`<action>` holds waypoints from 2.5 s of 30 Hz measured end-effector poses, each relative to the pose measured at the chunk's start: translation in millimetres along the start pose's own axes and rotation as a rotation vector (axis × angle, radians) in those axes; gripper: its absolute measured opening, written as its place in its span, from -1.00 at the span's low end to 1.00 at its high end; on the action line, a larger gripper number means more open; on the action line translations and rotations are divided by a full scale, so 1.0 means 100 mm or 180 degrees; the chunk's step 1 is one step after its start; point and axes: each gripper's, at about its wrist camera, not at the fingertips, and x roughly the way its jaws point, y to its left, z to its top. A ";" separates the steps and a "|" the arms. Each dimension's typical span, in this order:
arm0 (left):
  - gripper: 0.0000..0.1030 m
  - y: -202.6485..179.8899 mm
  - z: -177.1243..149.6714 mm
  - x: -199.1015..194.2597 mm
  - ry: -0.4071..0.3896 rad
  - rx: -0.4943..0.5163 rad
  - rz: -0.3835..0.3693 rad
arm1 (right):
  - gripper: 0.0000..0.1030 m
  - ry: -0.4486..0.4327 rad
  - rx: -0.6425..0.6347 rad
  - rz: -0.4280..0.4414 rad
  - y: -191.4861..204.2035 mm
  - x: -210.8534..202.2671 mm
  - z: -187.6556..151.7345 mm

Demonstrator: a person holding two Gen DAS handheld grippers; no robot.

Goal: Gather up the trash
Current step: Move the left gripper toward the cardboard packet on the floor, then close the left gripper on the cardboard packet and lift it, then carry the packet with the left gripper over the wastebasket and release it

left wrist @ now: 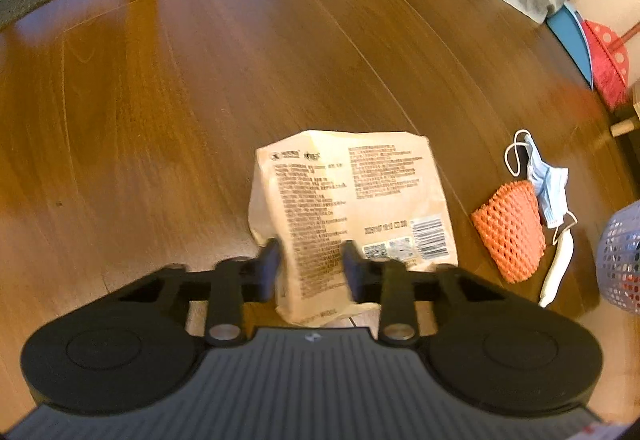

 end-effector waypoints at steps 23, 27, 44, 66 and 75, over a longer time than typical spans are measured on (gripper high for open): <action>-1.00 -0.87 0.08 -0.38 -0.0170 -0.0002 -0.0505 | -1.00 -0.0007 0.0001 0.0007 -0.01 0.00 0.01; -1.00 -1.18 0.07 -0.43 -0.0171 0.0065 -0.0718 | -1.00 -0.0008 -0.0006 0.0005 -0.01 0.00 0.01; -1.00 -1.91 0.22 -0.75 -0.0260 0.0228 -0.1265 | -1.00 -0.0018 -0.0011 0.0009 0.01 0.01 0.03; -1.00 -2.43 0.29 -1.00 -0.0215 0.0365 -0.1746 | -1.00 -0.0068 -0.0088 0.0038 0.00 0.01 0.03; -1.00 -2.79 0.26 -1.00 -0.0148 0.0611 -0.1895 | -1.00 -0.0073 -0.0078 0.0042 -0.01 0.01 0.04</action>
